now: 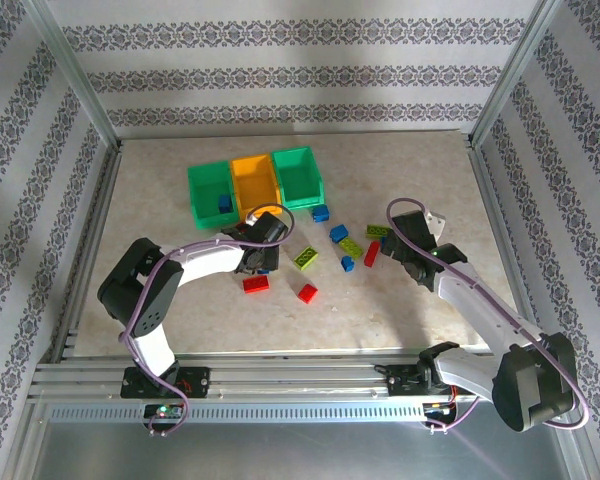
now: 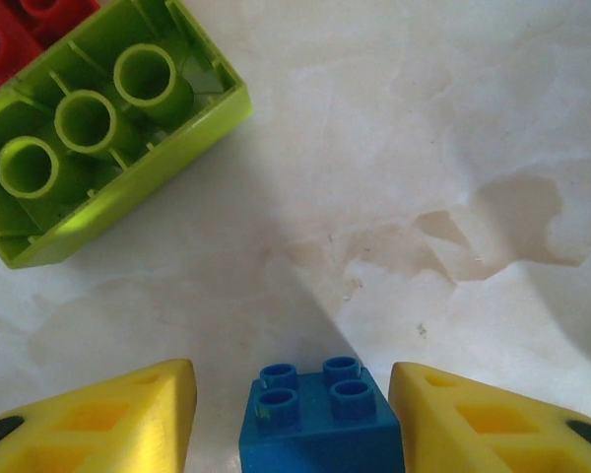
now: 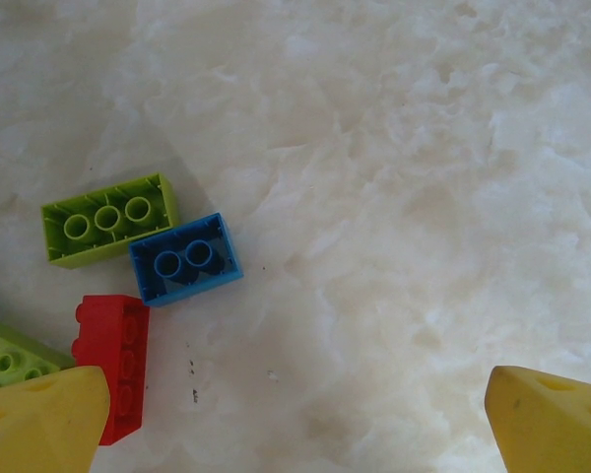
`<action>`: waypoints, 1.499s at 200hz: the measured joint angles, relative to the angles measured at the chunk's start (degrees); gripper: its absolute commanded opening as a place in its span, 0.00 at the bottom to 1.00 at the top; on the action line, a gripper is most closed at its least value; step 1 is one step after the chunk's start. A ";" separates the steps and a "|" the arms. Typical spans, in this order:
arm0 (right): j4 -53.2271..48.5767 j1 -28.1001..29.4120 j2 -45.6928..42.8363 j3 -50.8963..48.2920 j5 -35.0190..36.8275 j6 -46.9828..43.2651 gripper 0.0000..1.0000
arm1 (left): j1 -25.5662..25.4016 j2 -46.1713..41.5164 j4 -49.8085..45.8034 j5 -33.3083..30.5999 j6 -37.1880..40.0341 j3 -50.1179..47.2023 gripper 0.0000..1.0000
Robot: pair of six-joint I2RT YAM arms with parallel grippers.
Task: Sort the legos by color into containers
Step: Pick up the lego from the center of the table, then place the lego in the container.
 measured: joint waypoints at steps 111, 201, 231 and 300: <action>0.00 0.11 0.00 0.00 0.00 0.00 0.98 | -0.35 -0.28 -0.31 1.25 -0.15 -1.03 0.29; -0.15 4.35 -0.02 0.33 0.90 -0.02 0.98 | 9.35 -5.42 -2.64 -6.82 8.79 8.63 0.28; -0.20 5.18 -0.02 0.46 1.33 -0.04 0.98 | 16.35 -4.57 -2.40 -7.21 11.85 13.11 0.28; -0.20 6.10 -0.02 1.09 2.03 -0.24 0.98 | 25.62 11.61 -2.03 -5.27 14.82 26.73 0.32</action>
